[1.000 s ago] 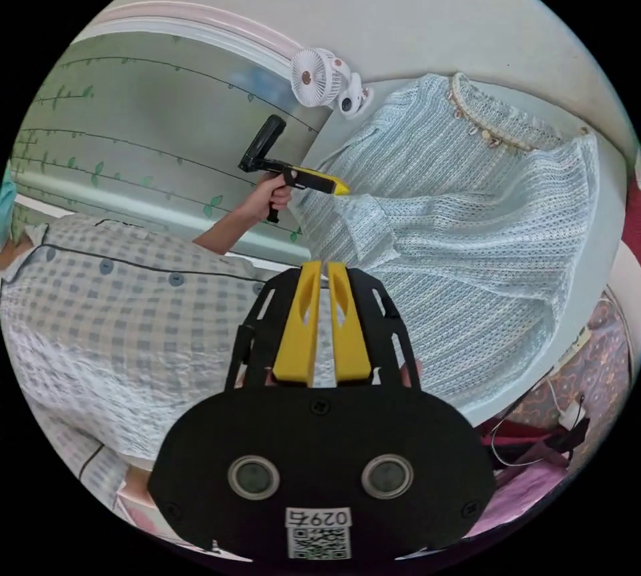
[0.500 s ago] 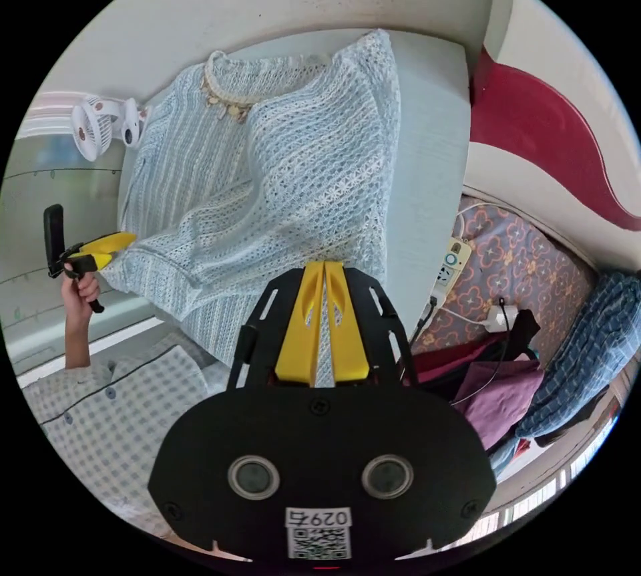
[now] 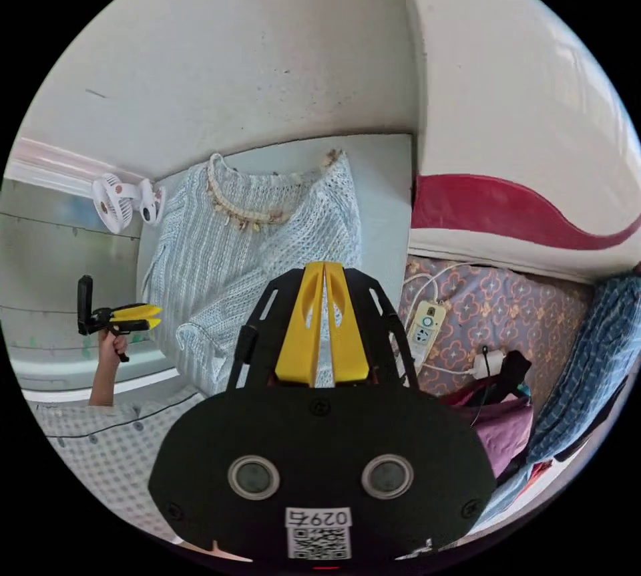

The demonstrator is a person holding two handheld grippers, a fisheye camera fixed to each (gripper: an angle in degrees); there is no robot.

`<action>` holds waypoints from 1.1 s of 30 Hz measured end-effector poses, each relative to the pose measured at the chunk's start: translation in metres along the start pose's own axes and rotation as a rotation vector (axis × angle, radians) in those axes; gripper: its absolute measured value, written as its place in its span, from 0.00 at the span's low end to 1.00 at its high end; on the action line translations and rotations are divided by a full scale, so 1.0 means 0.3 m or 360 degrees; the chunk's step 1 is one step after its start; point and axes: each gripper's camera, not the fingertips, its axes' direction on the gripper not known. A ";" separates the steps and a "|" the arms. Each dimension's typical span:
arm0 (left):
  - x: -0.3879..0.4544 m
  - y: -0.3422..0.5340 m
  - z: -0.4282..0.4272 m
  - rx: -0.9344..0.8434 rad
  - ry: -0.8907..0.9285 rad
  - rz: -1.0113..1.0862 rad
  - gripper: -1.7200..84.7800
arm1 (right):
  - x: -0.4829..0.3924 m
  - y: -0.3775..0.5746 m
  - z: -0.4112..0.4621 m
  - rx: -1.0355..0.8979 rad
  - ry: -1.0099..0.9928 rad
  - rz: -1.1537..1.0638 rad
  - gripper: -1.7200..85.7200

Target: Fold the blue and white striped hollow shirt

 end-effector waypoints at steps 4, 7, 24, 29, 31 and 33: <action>0.077 -0.079 0.090 -0.0164 -0.0166 0.0048 0.17 | -0.030 -0.155 0.152 -0.0341 0.0449 -0.0050 0.01; 0.111 -0.072 0.124 -0.0234 -0.0289 0.0090 0.15 | 0.037 -0.154 0.095 -0.0199 0.0487 0.0042 0.01; 0.454 -0.072 -0.160 0.0140 -0.0383 0.0227 0.17 | -0.060 -0.039 -0.032 0.0137 0.0371 -0.0252 0.01; 0.609 -0.147 0.005 -0.0055 -0.0258 0.0485 0.19 | -0.201 0.132 0.067 -0.0184 0.0019 -0.0439 0.01; 0.671 -0.183 0.145 -0.0265 -0.0282 0.0598 0.20 | -0.223 0.208 0.167 -0.0342 0.0160 -0.0449 0.01; 0.702 -0.185 0.219 -0.0388 -0.0316 0.0664 0.20 | -0.214 0.246 0.225 -0.0433 0.0310 -0.0457 0.01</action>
